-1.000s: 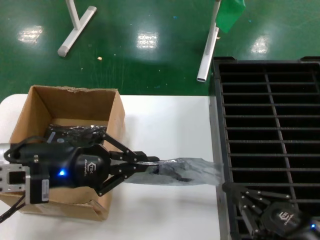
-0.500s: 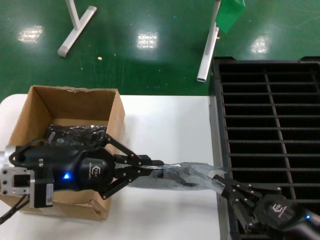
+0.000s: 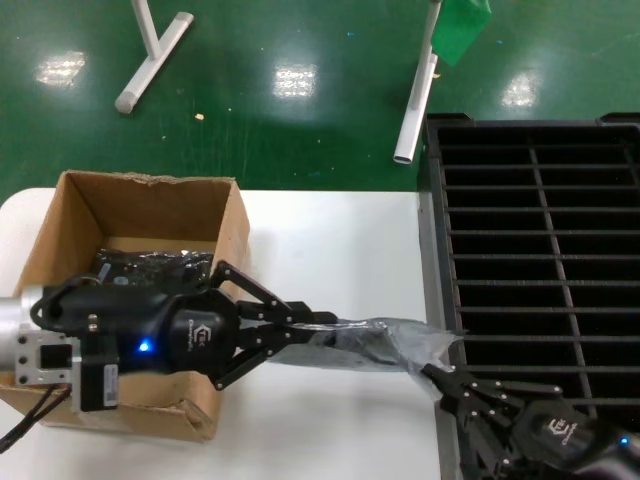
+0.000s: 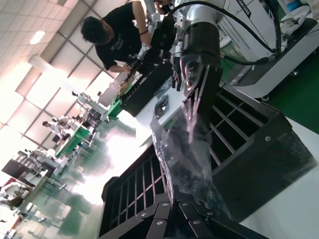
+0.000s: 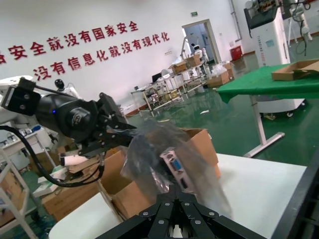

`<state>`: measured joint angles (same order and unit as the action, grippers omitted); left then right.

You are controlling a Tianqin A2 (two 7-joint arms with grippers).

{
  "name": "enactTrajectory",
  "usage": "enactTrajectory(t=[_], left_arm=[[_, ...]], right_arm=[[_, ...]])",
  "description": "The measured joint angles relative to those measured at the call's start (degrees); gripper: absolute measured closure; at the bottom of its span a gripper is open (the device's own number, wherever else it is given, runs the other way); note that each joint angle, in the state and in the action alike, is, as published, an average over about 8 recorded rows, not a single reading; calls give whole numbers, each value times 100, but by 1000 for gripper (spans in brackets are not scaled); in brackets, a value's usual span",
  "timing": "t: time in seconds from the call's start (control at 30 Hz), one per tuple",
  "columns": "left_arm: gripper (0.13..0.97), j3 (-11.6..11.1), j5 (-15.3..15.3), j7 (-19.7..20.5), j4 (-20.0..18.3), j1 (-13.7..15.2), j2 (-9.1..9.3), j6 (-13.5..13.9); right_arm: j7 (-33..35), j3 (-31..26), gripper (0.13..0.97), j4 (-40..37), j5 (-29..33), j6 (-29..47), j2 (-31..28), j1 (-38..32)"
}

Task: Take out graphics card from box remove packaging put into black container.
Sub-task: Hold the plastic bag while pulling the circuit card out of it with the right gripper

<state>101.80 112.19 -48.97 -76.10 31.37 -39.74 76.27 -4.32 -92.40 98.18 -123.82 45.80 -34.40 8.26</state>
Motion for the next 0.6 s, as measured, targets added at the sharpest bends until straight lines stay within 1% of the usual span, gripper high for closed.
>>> enactTrajectory(t=[0.17, 0.3, 0.43, 0.6], left_arm=[[955, 20, -11, -45, -15, 13, 73, -27], [955, 34, -13, -7, -54, -14, 95, -50], [955, 38, 3, 98, -124, -79, 75, -63], [955, 7, 44, 202, -202, -179, -12, -41]], right_arm=[[-68, -89, 947, 68, 16, 26, -56, -24], [-74, -164, 947, 83, 33, 71, -74, -89], [-29, -248, 947, 33, 69, 108, -48, -232], [46, -325, 947, -76, 121, 133, -15, -437]])
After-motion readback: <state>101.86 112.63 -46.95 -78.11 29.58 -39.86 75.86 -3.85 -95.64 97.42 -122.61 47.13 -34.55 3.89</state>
